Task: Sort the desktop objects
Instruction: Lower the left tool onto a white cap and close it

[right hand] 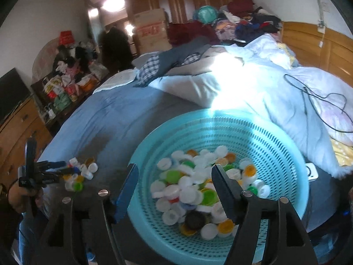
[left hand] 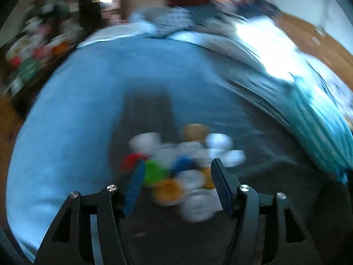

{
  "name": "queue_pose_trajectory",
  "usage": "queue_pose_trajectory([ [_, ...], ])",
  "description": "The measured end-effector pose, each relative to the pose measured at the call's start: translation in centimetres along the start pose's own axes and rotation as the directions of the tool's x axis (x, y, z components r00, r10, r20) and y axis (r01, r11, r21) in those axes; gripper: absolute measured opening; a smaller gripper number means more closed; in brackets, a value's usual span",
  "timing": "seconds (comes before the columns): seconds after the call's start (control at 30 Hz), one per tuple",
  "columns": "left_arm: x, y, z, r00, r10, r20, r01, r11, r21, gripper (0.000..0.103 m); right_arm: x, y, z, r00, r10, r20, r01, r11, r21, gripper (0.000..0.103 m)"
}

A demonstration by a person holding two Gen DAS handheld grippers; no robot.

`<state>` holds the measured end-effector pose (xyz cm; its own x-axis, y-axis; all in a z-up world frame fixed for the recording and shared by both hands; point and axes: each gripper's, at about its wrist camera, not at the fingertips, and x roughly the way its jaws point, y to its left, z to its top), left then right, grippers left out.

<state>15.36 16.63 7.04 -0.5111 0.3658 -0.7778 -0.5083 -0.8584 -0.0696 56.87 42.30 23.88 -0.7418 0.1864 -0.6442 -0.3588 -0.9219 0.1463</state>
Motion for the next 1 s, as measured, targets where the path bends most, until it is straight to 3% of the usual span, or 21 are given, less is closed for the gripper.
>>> queue_pose_trajectory([
  [0.07, 0.0, 1.1, -1.0, 1.000, -0.001, -0.005, 0.001, 1.000, -0.027, 0.055, 0.9, 1.0, -0.5, 1.000, 0.016, -0.022, -0.016, 1.000, -0.016, 0.077],
  [0.23, 1.4, -2.4, -3.0, 0.998, -0.038, -0.048, 0.043, 0.993, 0.111, 0.055, 2.9, 3.7, -1.3, 0.995, 0.062, -0.075, -0.066, 0.997, -0.047, 0.077],
  [0.33, 2.2, -2.9, -4.2, 0.998, 0.019, -0.065, -0.009, 0.989, 0.149, 0.057, 3.5, 5.3, -1.8, 0.992, 0.077, -0.096, -0.086, 0.993, -0.084, 0.079],
  [0.43, 1.2, -0.1, -4.7, 0.999, 0.044, -0.028, -0.043, 0.999, 0.026, 0.057, 3.8, 5.9, -2.2, 0.990, 0.083, -0.114, -0.094, 0.991, -0.098, 0.081],
  [0.5, 0.2, 3.2, -5.3, 0.997, 0.075, -0.001, -0.075, 0.991, -0.111, 0.057, 4.1, 6.1, -2.5, 0.989, 0.086, -0.123, -0.098, 0.990, -0.101, 0.082],
  [0.57, -1.2, 6.6, -6.1, 0.991, 0.127, 0.040, -0.112, 0.957, -0.267, 0.063, 4.6, 6.3, -2.7, 0.988, 0.087, -0.131, -0.100, 0.990, -0.102, 0.083],
  [0.63, -2.0, 8.9, -6.2, 0.991, 0.121, 0.052, -0.093, 0.923, -0.373, 0.064, 5.1, 6.7, -2.8, 0.986, 0.093, -0.139, -0.107, 0.989, -0.101, 0.083],
  [0.7, -2.1, 9.2, -5.9, 0.990, 0.133, 0.047, -0.108, 0.931, -0.349, 0.064, 5.4, 7.1, -3.0, 0.984, 0.100, -0.146, -0.116, 0.987, -0.107, 0.083],
  [0.8, -1.8, 7.8, -5.7, 0.999, 0.039, 0.035, -0.030, 0.968, -0.250, 0.064, 5.8, 8.0, -3.4, 0.980, 0.119, -0.156, -0.139, 0.983, -0.120, 0.083],
  [0.87, -1.3, 6.7, -6.0, 1.000, 0.015, 0.020, -0.010, 0.981, -0.194, 0.064, 6.2, 8.3, -3.8, 0.977, 0.128, -0.169, -0.150, 0.981, -0.122, 0.083],
  [1.0, -1.5, 6.2, -6.5, 0.998, 0.051, 0.031, -0.044, 0.983, -0.177, 0.064, 6.8, 8.7, -4.6, 0.971, 0.139, -0.194, -0.163, 0.980, -0.113, 0.083],
])
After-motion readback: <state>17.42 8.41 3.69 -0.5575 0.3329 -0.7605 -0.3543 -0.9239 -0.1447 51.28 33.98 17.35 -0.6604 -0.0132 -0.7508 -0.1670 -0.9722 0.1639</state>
